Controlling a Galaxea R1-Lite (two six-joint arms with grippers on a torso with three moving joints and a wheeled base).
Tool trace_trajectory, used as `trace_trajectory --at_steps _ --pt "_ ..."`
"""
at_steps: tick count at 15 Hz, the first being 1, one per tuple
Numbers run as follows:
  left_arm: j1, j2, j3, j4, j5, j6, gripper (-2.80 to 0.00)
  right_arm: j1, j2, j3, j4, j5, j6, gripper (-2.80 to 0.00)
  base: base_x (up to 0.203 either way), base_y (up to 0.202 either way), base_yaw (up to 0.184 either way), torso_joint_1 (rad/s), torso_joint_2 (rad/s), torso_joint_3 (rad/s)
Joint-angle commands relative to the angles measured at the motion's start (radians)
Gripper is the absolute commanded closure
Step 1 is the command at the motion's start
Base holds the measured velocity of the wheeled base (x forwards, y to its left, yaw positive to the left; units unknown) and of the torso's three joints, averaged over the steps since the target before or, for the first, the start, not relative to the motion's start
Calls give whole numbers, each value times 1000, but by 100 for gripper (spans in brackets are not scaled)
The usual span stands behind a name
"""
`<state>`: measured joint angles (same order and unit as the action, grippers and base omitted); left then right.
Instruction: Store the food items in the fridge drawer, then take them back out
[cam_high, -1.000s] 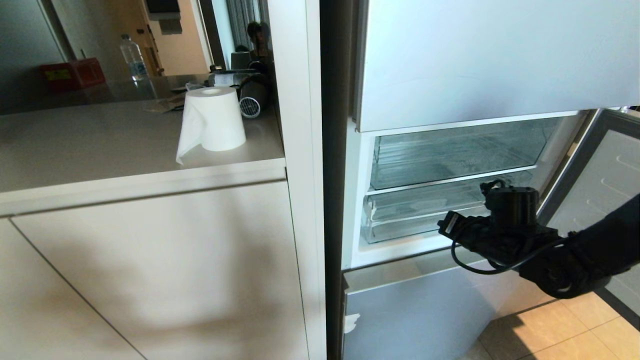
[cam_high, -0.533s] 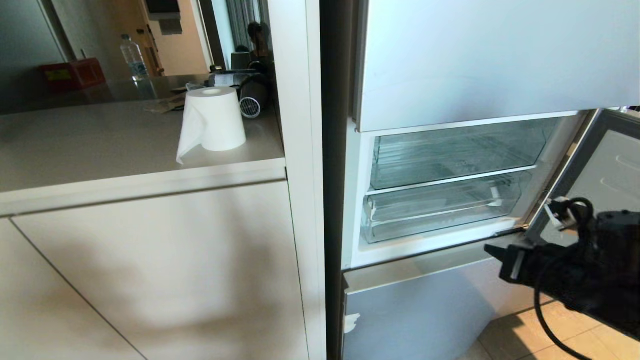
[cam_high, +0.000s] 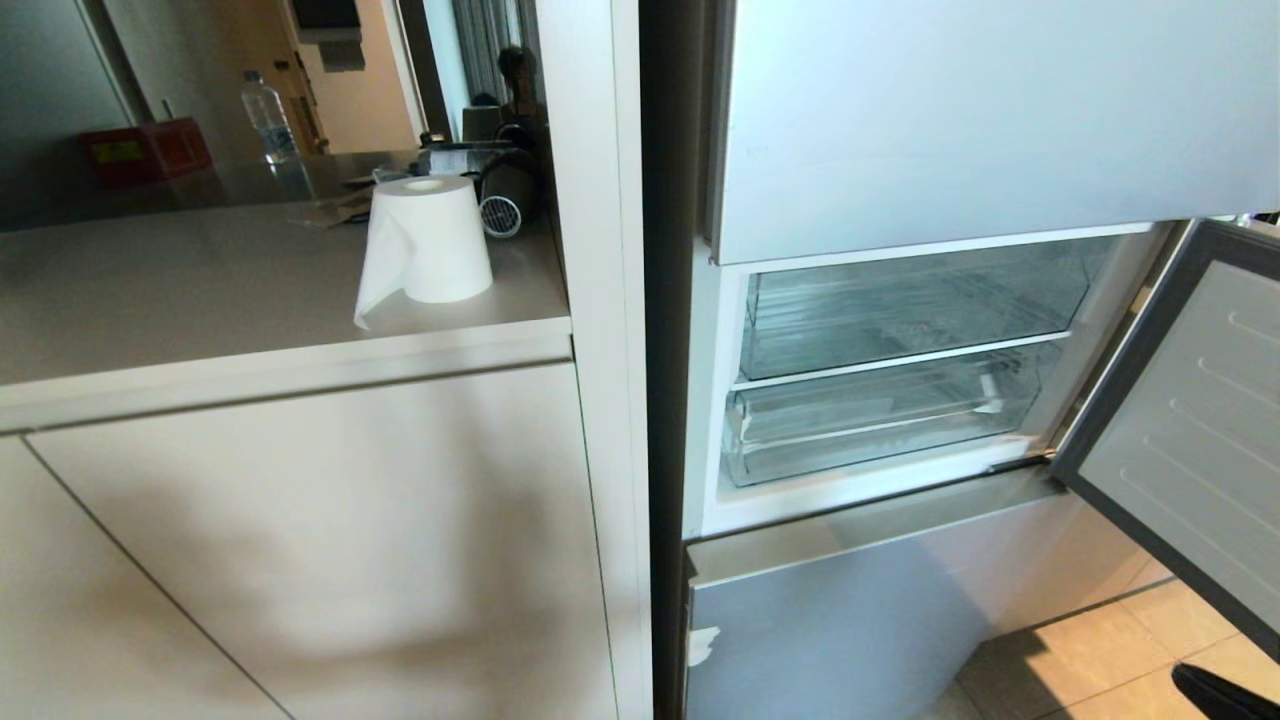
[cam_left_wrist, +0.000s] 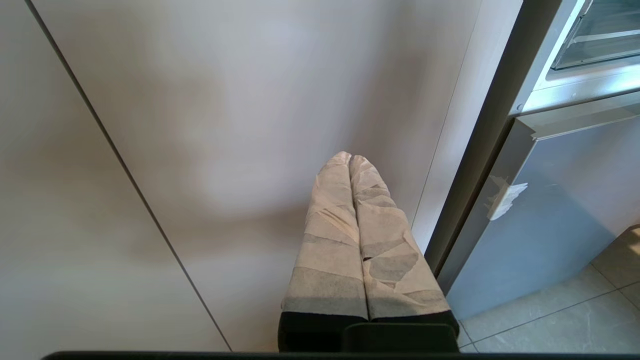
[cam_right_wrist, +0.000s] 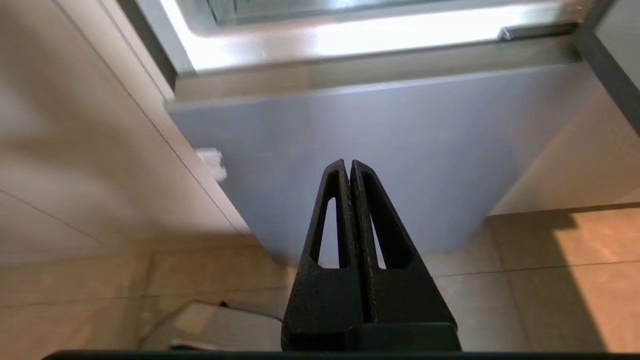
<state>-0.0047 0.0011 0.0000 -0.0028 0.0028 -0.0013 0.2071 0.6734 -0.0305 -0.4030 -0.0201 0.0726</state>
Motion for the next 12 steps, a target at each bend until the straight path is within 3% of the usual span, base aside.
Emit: trace_trajectory --at_steps 1,4,12 --pt "0 0 0 0 0 0 0 -22 -294 16 195 4 -24 0 0 0 0 0 0 0" --pt "0 0 0 0 0 0 0 -69 -399 31 389 19 -71 0 0 0 0 0 0 0" --pt "0 0 0 0 0 0 0 -90 -399 31 397 17 -80 0 0 0 0 0 0 0"
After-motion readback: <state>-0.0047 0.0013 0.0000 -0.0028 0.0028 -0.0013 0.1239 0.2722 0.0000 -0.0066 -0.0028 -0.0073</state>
